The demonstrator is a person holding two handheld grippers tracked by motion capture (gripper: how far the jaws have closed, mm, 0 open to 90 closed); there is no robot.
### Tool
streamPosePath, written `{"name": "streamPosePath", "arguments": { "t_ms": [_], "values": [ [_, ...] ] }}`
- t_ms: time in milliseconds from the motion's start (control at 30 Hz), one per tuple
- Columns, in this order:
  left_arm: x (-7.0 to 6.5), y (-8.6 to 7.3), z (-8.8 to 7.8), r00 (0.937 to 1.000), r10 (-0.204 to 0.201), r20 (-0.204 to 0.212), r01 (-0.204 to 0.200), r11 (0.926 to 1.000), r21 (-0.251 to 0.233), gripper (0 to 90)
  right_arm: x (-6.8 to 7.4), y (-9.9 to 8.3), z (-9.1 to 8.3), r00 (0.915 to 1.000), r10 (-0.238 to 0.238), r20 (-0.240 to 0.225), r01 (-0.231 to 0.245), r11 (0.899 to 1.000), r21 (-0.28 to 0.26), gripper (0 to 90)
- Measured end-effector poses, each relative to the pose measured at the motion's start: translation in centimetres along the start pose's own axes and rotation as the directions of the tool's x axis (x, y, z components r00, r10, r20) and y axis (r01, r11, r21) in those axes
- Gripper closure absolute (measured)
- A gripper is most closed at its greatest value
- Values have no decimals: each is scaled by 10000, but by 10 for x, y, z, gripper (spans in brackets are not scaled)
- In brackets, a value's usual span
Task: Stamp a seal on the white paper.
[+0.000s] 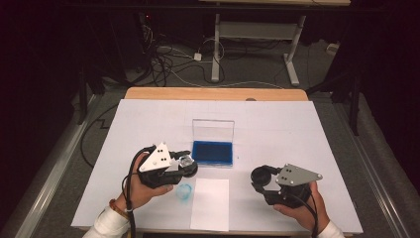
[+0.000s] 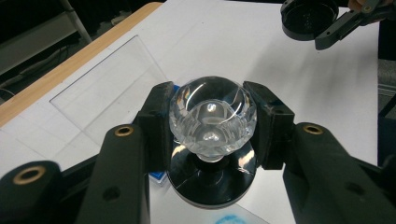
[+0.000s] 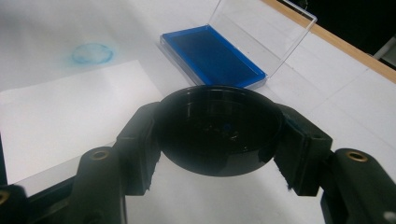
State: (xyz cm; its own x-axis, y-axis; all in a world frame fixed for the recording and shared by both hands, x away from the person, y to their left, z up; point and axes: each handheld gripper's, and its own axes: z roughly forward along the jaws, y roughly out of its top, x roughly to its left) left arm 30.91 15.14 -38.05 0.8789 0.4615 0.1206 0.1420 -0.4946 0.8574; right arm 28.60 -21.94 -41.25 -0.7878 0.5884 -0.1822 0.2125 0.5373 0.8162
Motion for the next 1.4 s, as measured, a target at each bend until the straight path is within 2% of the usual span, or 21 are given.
{"name": "streamPosePath", "arguments": {
  "t_ms": [167, 433, 600, 867, 1033, 1167, 1400],
  "values": [
    [-5, 1, 1, 9995, 21, 308, -15, 9998, -198, 543, -2, -1, -1, 10000, 50, 45, -50, 10000, 14, 386],
    [-20, 2, 10, 9967, 352, 732, -355, 9994, 20, 543, 0, -1, 0, 10000, -15, -23, 15, 10000, 57, 386],
    [-27, 3, 16, 9938, 352, 1057, -357, 9994, 24, 542, 2, -3, 1, 10000, -47, -55, 47, 9999, 140, 386],
    [-37, 4, 18, 9912, 429, 1254, -432, 9991, -1, 543, 5, -3, 2, 9999, -126, -115, 128, 9998, 129, 386],
    [-42, 4, 21, 9880, 597, 1427, -615, 9981, 83, 542, 4, -3, 2, 9999, -59, -88, 60, 9999, 155, 386],
    [-45, 4, 22, 9883, 573, 1415, -575, 9983, -26, 543, 4, -3, 2, 9999, -70, -82, 71, 9998, 161, 386],
    [-51, -1, 28, 9844, 558, 1667, -582, 9983, 97, 542, 5, -3, 2, 9999, -85, -85, 87, 9998, 199, 386]
  ]
}}
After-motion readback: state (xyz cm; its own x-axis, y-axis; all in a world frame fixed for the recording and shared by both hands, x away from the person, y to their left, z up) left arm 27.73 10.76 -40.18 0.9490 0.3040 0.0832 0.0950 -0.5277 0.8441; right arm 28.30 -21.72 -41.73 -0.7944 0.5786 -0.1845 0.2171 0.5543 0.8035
